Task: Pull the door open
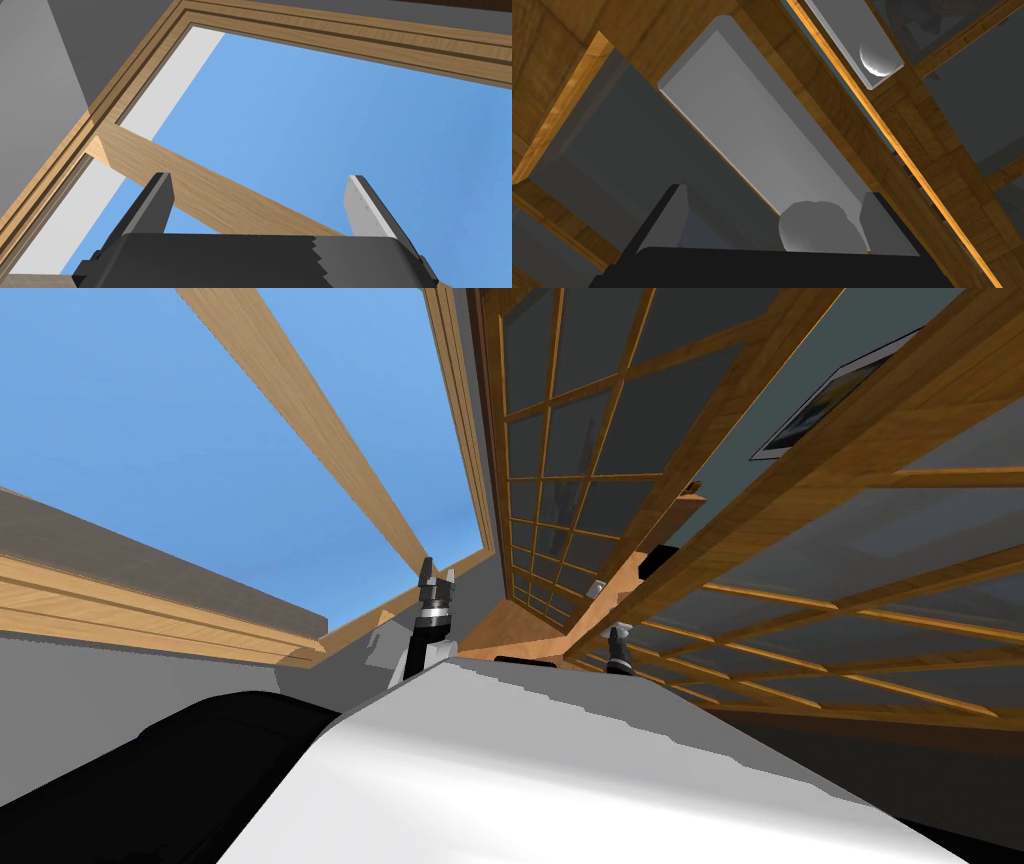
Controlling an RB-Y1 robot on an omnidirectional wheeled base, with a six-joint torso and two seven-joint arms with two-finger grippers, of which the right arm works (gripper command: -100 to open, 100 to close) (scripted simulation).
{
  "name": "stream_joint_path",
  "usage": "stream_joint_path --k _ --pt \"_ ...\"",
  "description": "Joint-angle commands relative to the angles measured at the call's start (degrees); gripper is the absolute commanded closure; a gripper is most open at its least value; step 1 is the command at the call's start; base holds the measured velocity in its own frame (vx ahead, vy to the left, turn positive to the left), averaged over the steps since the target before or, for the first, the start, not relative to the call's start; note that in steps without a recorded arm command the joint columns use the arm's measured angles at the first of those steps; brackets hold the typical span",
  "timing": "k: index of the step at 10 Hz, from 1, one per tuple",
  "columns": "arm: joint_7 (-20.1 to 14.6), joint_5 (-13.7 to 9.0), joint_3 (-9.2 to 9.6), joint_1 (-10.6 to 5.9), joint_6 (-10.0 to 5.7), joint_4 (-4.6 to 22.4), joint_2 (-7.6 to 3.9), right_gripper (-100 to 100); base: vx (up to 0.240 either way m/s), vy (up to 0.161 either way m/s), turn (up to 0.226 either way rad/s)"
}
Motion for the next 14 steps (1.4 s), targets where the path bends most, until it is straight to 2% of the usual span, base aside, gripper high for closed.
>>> stream_joint_path --k 1,2,6,7,13,14 --pt "-0.71 -0.46 -0.86 1.81 1.41 -2.86 -0.61 100 -0.016 0.022 0.013" --pt "-0.71 -0.46 -0.86 1.81 1.41 -4.72 -0.61 100 -0.004 0.009 0.002" --pt "-0.71 -0.46 -0.86 1.81 1.41 -4.72 -0.61 100 0.002 -0.001 0.0" --pt "-2.47 -0.08 1.15 1.92 2.56 -5.59 0.95 100 -0.001 0.018 0.091" --pt "-11.49 -3.3 3.74 1.87 2.36 -5.56 0.01 100 -0.039 -0.009 0.062" --pt "-11.95 -3.3 3.74 1.87 2.36 -5.56 0.01 100 -0.033 -0.015 0.028"
